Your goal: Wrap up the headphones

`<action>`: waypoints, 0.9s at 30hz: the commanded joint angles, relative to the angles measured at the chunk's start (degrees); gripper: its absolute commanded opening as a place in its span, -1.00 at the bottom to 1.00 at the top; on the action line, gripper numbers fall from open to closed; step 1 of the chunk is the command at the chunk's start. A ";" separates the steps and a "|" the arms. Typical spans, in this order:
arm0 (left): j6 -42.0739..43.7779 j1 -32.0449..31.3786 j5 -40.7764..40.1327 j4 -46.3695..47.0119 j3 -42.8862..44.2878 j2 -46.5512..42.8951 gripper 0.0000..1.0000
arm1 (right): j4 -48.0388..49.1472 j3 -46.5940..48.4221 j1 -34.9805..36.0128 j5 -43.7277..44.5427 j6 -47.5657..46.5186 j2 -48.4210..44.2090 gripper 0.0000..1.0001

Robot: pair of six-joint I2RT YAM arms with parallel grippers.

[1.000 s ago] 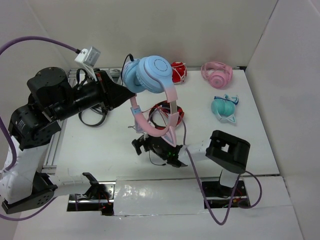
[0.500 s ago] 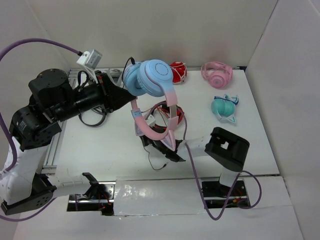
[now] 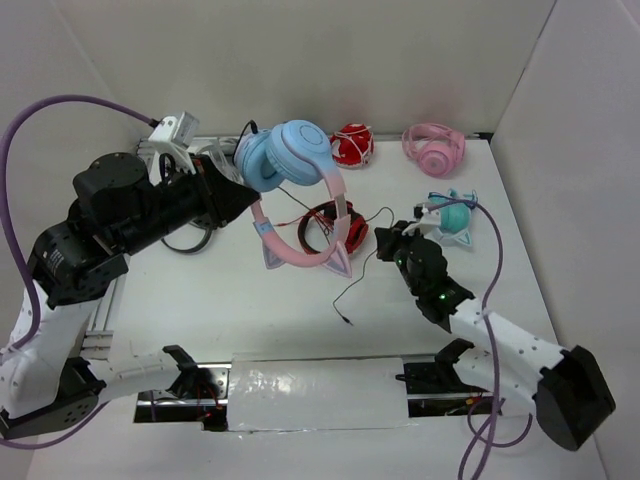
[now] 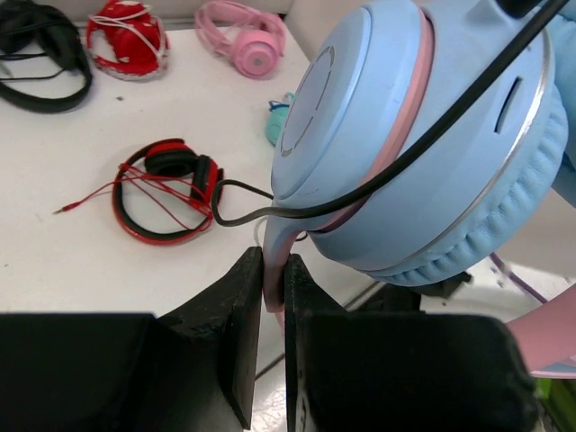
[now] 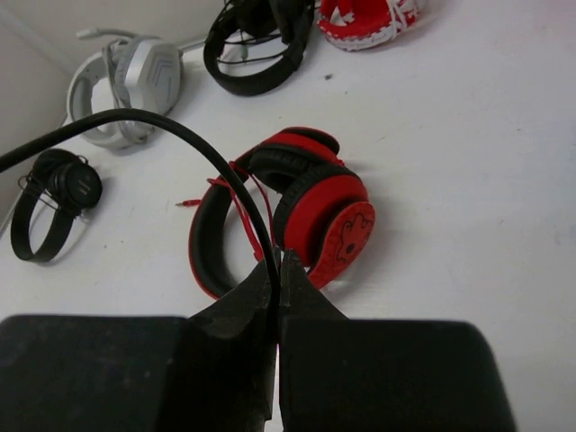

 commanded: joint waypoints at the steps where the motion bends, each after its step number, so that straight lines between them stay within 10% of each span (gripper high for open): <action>1: -3.55 0.57 -5.96 5.86 0.61 -0.76 -1.00 | -12.29 0.42 -0.84 5.28 1.22 -6.06 -1.00; 12: -12.33 5.55 -31.97 -1.16 1.58 2.58 -1.00 | -27.68 -0.64 5.81 4.15 6.50 -20.30 -1.00; 27: -16.74 27.29 -25.66 -1.98 -7.11 18.04 -1.00 | -46.31 17.00 42.56 42.10 8.35 -12.78 -1.00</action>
